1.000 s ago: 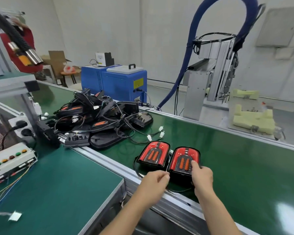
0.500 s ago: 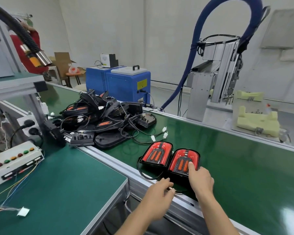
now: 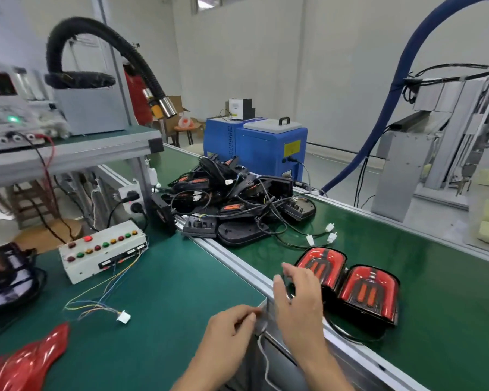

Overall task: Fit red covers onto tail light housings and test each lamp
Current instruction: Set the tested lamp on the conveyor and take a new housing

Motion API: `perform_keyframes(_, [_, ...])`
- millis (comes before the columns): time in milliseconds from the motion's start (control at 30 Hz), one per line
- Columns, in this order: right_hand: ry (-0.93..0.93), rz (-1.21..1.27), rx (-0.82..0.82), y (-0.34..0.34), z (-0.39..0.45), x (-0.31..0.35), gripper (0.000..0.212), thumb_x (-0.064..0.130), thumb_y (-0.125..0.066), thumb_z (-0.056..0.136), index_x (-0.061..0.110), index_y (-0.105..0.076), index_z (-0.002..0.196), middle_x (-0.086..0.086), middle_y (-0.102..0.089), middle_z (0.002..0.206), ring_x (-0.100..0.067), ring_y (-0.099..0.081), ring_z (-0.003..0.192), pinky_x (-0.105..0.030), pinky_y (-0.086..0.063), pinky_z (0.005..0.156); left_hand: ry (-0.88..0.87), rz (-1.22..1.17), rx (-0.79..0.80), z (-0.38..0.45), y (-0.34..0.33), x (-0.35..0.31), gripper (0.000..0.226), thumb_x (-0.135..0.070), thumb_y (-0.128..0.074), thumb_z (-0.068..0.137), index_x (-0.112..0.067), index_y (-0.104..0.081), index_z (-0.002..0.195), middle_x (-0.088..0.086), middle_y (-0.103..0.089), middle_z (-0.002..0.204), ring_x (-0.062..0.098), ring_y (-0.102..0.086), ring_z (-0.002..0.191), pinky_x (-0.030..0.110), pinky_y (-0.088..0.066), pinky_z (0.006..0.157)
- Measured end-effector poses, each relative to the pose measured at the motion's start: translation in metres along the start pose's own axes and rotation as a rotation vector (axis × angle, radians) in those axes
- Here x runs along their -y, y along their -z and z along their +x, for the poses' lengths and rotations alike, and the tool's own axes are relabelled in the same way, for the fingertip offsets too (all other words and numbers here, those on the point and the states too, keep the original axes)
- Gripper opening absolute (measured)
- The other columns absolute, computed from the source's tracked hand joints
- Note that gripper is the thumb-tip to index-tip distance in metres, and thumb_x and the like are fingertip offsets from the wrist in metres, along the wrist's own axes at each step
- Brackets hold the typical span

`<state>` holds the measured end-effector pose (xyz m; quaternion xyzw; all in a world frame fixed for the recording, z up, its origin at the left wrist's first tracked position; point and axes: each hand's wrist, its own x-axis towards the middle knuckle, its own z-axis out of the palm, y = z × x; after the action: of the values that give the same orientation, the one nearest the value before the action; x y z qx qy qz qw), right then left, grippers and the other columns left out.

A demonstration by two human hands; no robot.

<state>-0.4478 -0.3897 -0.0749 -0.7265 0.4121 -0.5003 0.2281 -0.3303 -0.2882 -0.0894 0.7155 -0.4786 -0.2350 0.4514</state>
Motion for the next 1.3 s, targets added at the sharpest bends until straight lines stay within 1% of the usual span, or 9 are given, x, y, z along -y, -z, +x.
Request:
perform_keyframes(100, [-0.006,0.123,0.33,-0.054,-0.027,0.033,0.023,0.025,-0.064,0.097,0.019,-0.067,0.119,0.012,-0.063,0.102,-0.004,-0.058,0.094,-0.019,-0.045,0.086,0.066,0.039,-0.109,-0.02,0.042,0.022,0.024,-0.014,-0.06,0.098,-0.029,-0.079,0.095,-0.022,-0.072,0.077,-0.002,-0.062,0.072,0.022,-0.051,0.074])
perform_keyframes(267, [0.051,0.17,0.719,-0.125,-0.074,0.079,0.024,0.039,-0.057,0.099,0.029,-0.067,0.119,0.021,-0.064,0.108,0.002,-0.059,0.102,-0.013,-0.042,0.094,0.218,0.158,-0.297,-0.073,0.105,0.052,0.018,-0.013,-0.06,0.095,-0.019,-0.066,0.08,-0.007,-0.053,0.061,0.005,-0.041,0.06,0.03,-0.043,0.064])
perform_keyframes(400, [0.118,0.161,0.838,-0.155,-0.098,0.104,0.017,0.039,-0.059,0.098,0.031,-0.068,0.11,0.018,-0.066,0.097,-0.001,-0.06,0.093,-0.013,-0.041,0.085,0.287,0.179,-0.403,-0.119,0.144,0.063,0.02,-0.016,-0.063,0.095,-0.029,-0.077,0.09,-0.022,-0.072,0.08,-0.001,-0.064,0.08,0.017,-0.049,0.078])
perform_keyframes(567, [0.186,0.139,0.968,-0.171,-0.12,0.112,0.011,0.035,-0.063,0.096,0.036,-0.065,0.085,0.024,-0.068,0.076,0.001,-0.062,0.076,-0.021,-0.048,0.073,0.31,0.193,-0.503,-0.165,0.169,0.068,0.021,-0.02,-0.063,0.097,-0.035,-0.078,0.101,-0.025,-0.073,0.095,-0.008,-0.064,0.095,0.004,-0.042,0.08])
perform_keyframes(733, [0.229,0.068,0.943,-0.174,-0.134,0.111,0.014,0.037,-0.066,0.094,0.036,-0.066,0.08,0.022,-0.065,0.068,-0.007,-0.063,0.072,-0.029,-0.053,0.071,0.338,0.177,-0.636,-0.194,0.195,0.066,0.019,-0.023,-0.064,0.097,-0.033,-0.078,0.105,-0.018,-0.074,0.097,0.003,-0.067,0.093,0.014,-0.05,0.083])
perform_keyframes(933, [0.187,0.135,0.885,-0.174,-0.14,0.113,0.034,0.021,-0.078,0.086,0.044,-0.061,0.067,0.028,-0.065,0.074,-0.003,-0.06,0.072,-0.023,-0.048,0.061,0.447,0.212,-0.936,-0.2,0.268,0.078,0.014,-0.022,-0.063,0.097,-0.029,-0.076,0.098,-0.022,-0.072,0.081,-0.008,-0.064,0.075,0.008,-0.045,0.07])
perform_keyframes(1067, [0.197,0.155,0.862,-0.176,-0.143,0.115,0.044,0.015,-0.083,0.079,0.047,-0.059,0.063,0.032,-0.062,0.072,0.005,-0.059,0.068,-0.014,-0.046,0.055,0.648,0.314,-1.09,-0.184,0.336,0.11,0.025,-0.027,-0.058,0.098,-0.012,-0.063,0.117,0.007,-0.066,0.112,0.023,-0.066,0.094,0.036,-0.051,0.082])
perform_keyframes(1200, [0.276,0.193,0.791,-0.181,-0.144,0.113,0.043,0.006,-0.09,0.067,0.04,-0.064,0.061,0.026,-0.061,0.065,0.002,-0.058,0.057,-0.007,-0.046,0.056,0.933,0.218,-1.023,-0.165,0.384,0.14,0.049,-0.031,-0.053,0.098,-0.003,-0.04,0.137,0.024,-0.045,0.142,0.038,-0.057,0.11,0.039,-0.045,0.087])
perform_keyframes(1300, [0.306,0.246,0.751,-0.183,-0.144,0.113,0.039,0.008,-0.089,0.066,0.038,-0.066,0.058,0.026,-0.062,0.065,0.005,-0.056,0.054,-0.004,-0.042,0.051,1.01,0.158,-1.005,-0.154,0.4,0.156,0.061,-0.028,-0.053,0.098,-0.003,-0.03,0.149,0.025,-0.049,0.141,0.041,-0.056,0.119,0.039,-0.045,0.086])
